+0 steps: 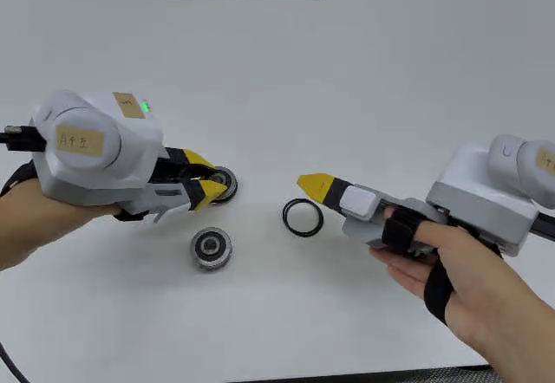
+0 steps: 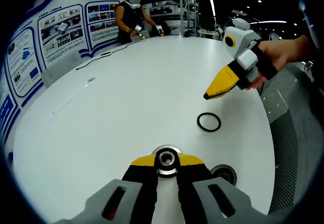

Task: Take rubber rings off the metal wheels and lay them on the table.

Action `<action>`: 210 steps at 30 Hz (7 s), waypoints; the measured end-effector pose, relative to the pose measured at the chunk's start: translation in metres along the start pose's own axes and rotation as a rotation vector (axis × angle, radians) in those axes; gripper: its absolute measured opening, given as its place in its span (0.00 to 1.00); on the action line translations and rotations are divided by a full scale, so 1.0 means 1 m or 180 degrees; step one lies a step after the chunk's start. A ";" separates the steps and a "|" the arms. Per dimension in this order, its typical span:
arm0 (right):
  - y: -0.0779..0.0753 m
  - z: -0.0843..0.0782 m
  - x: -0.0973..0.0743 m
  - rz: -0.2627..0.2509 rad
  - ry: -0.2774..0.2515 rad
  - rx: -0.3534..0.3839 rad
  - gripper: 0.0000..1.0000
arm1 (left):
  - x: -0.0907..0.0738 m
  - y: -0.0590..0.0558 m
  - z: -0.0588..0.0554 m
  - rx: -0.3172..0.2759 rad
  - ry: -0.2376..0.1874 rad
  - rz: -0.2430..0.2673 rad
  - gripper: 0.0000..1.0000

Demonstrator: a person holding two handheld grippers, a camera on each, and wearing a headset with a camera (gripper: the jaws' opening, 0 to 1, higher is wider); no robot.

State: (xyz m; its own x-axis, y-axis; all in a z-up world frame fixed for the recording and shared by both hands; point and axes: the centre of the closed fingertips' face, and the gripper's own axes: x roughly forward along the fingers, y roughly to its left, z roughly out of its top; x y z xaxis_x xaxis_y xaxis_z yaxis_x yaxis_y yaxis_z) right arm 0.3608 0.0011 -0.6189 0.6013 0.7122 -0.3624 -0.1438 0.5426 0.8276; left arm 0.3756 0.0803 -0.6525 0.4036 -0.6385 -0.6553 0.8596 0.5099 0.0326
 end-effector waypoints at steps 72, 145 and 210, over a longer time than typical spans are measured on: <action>0.032 -0.046 0.070 0.0650 0.1052 -0.0493 0.51 | -0.001 -0.002 -0.003 0.0202 0.0226 -0.0166 0.13; 0.003 -0.035 0.073 0.0171 0.0889 -0.0492 0.01 | 0.000 -0.001 -0.002 0.0200 0.0213 -0.0168 0.13; 0.017 -0.043 0.071 0.0100 0.0811 -0.0102 0.02 | -0.008 -0.002 -0.004 0.0262 0.0242 -0.0038 0.14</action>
State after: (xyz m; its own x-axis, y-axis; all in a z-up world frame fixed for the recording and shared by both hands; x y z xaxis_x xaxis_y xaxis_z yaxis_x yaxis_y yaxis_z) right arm 0.3672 0.0805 -0.6490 0.3793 0.8159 -0.4364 -0.1864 0.5294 0.8276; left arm 0.3688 0.0868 -0.6502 0.3710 -0.5969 -0.7114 0.8883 0.4515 0.0844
